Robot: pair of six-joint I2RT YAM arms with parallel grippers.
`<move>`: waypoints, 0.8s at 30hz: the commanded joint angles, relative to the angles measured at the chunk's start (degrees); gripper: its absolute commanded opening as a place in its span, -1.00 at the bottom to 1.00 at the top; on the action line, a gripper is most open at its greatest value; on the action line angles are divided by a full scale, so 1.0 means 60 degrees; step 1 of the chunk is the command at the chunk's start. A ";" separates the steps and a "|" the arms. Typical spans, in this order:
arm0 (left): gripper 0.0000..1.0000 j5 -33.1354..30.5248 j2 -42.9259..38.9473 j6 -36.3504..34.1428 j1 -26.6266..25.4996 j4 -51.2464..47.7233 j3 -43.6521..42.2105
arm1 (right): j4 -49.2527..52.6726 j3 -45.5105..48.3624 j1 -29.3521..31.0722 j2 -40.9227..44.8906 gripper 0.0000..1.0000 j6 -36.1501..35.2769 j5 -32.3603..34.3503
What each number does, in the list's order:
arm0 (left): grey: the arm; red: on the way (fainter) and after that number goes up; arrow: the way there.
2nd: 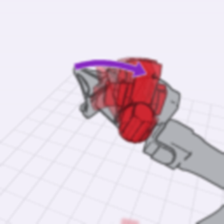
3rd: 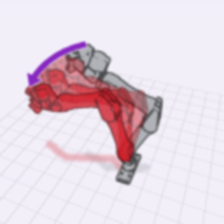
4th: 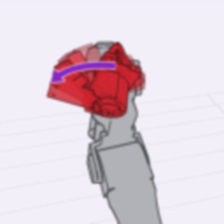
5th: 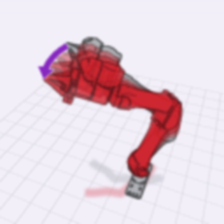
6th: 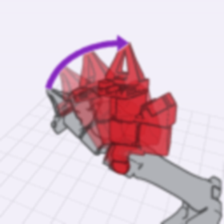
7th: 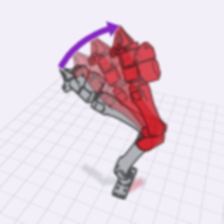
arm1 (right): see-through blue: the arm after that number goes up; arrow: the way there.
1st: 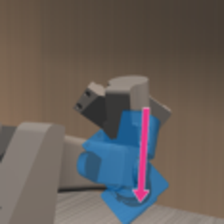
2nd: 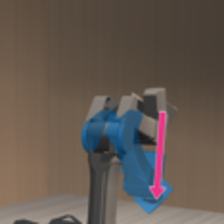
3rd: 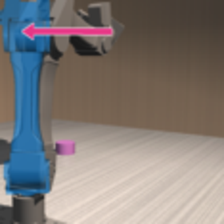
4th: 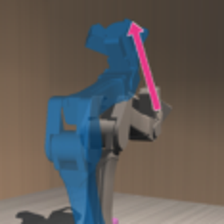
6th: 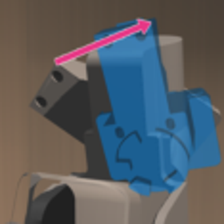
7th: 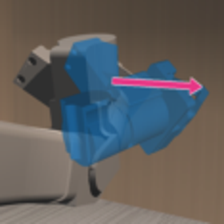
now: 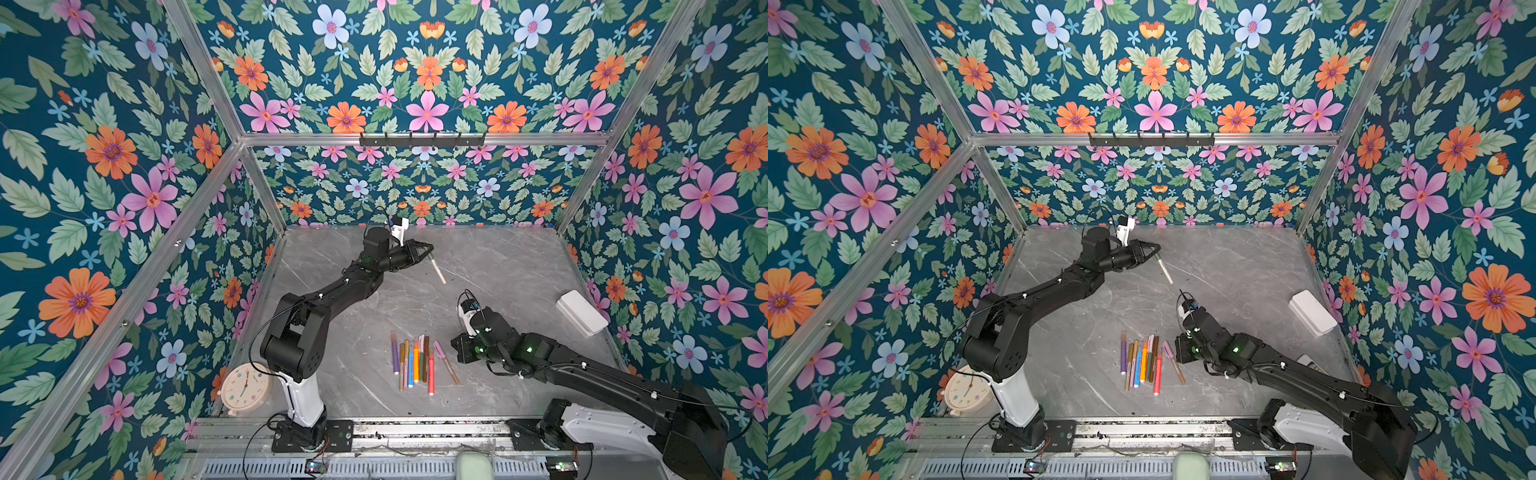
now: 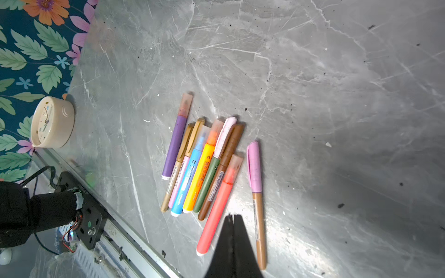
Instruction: Open the pen caps
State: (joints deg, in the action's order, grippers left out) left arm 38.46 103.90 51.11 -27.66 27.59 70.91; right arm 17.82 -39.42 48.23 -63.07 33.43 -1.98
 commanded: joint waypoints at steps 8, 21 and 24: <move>-1.00 0.0221 -0.1672 0.0391 -0.0333 0.0900 -0.2074 | 0.0682 -0.1629 -0.2142 -0.0730 0.61 -0.2108 -0.2967; -1.00 -0.0578 -0.4180 0.0316 -0.1293 0.0338 -0.3968 | 0.0344 -0.3953 -0.2041 -0.2967 -0.90 -0.2315 -0.4201; -1.00 -0.0692 -0.4204 -0.0295 -0.1183 -0.0446 -0.3386 | 0.0090 -0.3460 -0.1422 -0.2726 -1.00 -0.2298 -0.3904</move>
State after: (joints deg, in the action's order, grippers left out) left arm 34.48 79.15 53.23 -35.20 26.17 48.27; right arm 18.35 -61.78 37.71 -80.03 17.65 -28.84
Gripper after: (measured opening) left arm 0.155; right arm 0.060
